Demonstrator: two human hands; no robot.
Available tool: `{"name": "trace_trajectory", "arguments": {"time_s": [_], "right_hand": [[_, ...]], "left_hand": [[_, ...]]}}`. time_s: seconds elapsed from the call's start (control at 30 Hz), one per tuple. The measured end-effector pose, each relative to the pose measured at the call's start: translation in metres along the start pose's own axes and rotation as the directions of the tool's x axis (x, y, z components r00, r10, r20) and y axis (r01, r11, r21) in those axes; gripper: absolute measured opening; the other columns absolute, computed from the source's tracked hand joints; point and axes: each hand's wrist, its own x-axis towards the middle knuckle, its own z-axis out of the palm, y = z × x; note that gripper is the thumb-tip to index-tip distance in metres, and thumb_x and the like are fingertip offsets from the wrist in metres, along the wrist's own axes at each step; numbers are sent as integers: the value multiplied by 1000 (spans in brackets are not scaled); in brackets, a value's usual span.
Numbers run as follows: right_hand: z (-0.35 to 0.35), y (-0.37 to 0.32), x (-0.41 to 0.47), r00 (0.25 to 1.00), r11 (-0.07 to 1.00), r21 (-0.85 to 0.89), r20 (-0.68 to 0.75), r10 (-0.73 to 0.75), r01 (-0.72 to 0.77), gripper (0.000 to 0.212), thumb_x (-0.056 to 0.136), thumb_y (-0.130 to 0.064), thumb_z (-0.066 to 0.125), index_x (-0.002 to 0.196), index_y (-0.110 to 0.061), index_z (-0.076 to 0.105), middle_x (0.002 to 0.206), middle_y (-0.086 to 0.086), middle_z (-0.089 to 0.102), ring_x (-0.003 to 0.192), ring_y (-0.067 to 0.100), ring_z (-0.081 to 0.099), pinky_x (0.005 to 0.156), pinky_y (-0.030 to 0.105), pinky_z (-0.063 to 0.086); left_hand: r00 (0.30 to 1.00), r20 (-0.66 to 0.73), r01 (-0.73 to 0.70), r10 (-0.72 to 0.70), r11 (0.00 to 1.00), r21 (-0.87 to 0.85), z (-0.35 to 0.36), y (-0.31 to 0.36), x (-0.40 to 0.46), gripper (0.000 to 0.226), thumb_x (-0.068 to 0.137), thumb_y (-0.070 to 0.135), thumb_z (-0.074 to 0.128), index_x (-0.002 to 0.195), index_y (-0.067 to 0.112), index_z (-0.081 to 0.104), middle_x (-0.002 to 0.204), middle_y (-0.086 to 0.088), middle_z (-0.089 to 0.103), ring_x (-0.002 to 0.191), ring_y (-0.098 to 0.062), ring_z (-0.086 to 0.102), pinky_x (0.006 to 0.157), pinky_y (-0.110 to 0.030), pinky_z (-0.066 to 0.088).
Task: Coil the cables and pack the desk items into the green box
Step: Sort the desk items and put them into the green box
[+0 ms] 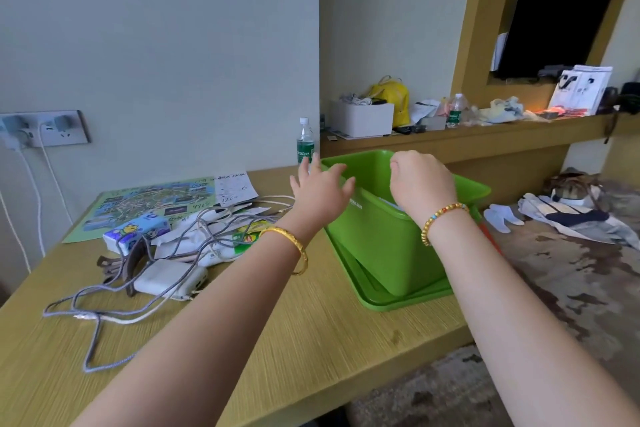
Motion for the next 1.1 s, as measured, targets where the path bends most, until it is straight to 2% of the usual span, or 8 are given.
{"name": "trace_trajectory", "arguments": {"time_s": [0.1,0.17,0.3,0.47,0.7,0.8,0.97,1.1], "right_hand": [[10,-31,-7,977,982,74,-141,-162,174,23,92,-4,41,91,-9,63,92,9,66,92,31,54,73,37,41],[24,-55,-17,956,955,138,-171,-239,264,23,92,-6,42,101,-10,63,102,7,66,98,29,52,80,38,41],[68,-102,-46,937,892,288,-71,-343,348,24,92,-8,42,103,-12,63,104,5,66,99,26,51,82,37,39],[117,-162,-82,891,795,493,81,-447,354,32,95,-9,39,123,-11,55,121,6,60,113,24,48,96,34,38],[143,-227,-98,765,676,669,248,-594,308,39,97,-7,33,130,-13,51,127,7,59,119,24,48,102,37,36],[152,-237,-99,732,729,611,336,-593,309,38,97,-8,32,128,-19,52,116,4,65,112,23,51,99,33,29],[157,-233,-93,828,840,428,293,-479,334,29,99,-29,36,113,-15,57,103,7,68,95,27,59,87,35,33],[165,-226,-95,790,889,329,427,-441,318,39,92,-49,44,101,-14,58,103,5,63,98,25,56,89,38,36]], "left_hand": [[995,-96,11,-14,1000,-25,-3,-30,-11,38,95,32,44,131,23,48,154,-18,19,144,-30,6,116,-49,10],[991,-134,15,-16,1000,-9,-5,-57,-23,37,94,25,45,130,19,49,151,-19,25,143,-29,10,115,-45,13],[982,-177,77,-71,997,29,-16,-115,-56,38,93,15,44,131,15,50,149,-17,31,140,-30,19,113,-41,18],[951,-228,225,-209,973,45,-42,-192,-97,41,89,-1,42,127,8,53,141,-18,43,130,-34,37,108,-40,29],[898,-148,423,-414,905,35,-54,-257,-140,41,88,9,50,128,8,52,132,-14,52,121,-30,47,103,-38,37],[904,-93,423,-417,905,55,-53,-269,-148,47,86,5,48,133,10,48,145,-13,39,132,-30,37,110,-38,30],[872,-68,490,-485,863,127,-47,-277,-147,52,90,22,49,140,15,37,151,-13,27,137,-31,27,112,-40,26],[847,-95,531,-523,834,151,-41,-277,-144,52,90,35,50,137,15,39,154,-12,19,139,-32,22,112,-41,22]]}}
